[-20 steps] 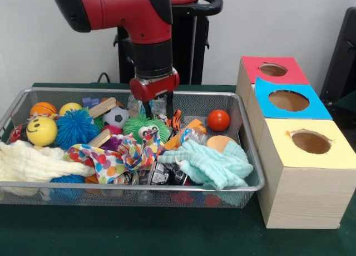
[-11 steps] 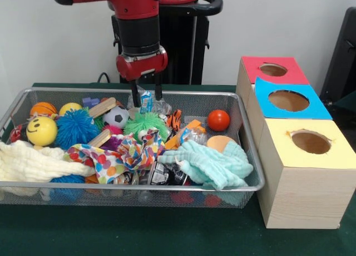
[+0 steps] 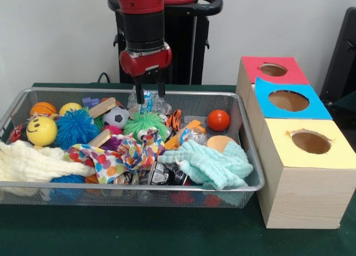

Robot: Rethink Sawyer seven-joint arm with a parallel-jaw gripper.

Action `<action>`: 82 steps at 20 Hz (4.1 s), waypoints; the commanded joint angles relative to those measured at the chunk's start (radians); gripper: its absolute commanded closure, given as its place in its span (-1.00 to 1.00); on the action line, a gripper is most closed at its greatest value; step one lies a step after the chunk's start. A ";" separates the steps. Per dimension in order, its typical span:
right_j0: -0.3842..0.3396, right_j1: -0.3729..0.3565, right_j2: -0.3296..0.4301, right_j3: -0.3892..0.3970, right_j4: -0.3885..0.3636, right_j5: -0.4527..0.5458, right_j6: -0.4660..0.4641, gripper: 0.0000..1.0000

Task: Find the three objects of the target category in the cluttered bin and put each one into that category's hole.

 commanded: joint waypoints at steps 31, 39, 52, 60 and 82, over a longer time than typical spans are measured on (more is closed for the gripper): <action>0.088 0.081 -0.090 -0.024 -0.158 -0.138 0.087 -1.00; 0.148 0.058 -0.146 -0.001 -0.154 -0.178 0.128 -1.00; 0.256 0.084 -0.266 -0.029 -0.136 -0.256 0.134 -1.00; 0.219 0.113 -0.239 -0.048 -0.114 -0.243 0.095 -1.00; 0.138 -0.014 -0.146 0.053 -0.074 -0.137 0.044 -1.00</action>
